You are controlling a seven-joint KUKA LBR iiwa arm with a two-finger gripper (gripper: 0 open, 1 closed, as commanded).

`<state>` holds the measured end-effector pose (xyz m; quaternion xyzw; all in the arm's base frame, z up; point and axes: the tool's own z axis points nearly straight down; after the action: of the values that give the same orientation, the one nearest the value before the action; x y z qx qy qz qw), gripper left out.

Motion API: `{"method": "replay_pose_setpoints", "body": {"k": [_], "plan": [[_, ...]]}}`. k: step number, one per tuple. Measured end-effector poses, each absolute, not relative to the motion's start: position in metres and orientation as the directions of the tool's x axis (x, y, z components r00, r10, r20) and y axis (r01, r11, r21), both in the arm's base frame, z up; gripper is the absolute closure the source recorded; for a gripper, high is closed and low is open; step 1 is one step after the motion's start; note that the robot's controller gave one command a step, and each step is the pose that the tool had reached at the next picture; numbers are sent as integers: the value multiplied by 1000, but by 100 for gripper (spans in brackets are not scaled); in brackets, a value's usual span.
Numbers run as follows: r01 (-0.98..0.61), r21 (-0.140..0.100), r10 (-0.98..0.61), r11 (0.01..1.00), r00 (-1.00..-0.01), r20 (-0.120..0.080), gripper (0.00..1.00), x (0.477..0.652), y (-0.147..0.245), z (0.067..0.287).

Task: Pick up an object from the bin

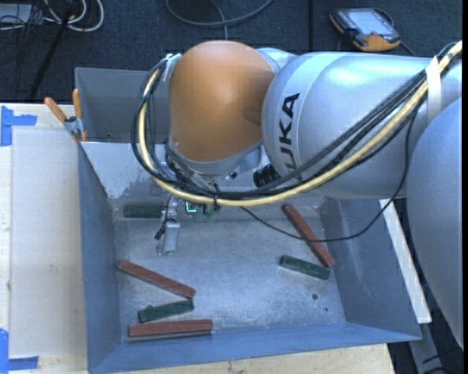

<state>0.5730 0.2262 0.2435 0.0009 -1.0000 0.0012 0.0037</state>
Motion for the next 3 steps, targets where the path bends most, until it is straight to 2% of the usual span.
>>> {"method": "replay_pose_setpoints", "body": {"k": [1, 2, 3], "plan": [[3, 0, 3, 1000, -1000, 1, 100, 575, 225, 248], [4, 0, 4, 1000, -1000, 1, 100, 575, 225, 248], [-7, 2, -7, 1000, -1000, -5, 100, 569, 230, 198]]}}
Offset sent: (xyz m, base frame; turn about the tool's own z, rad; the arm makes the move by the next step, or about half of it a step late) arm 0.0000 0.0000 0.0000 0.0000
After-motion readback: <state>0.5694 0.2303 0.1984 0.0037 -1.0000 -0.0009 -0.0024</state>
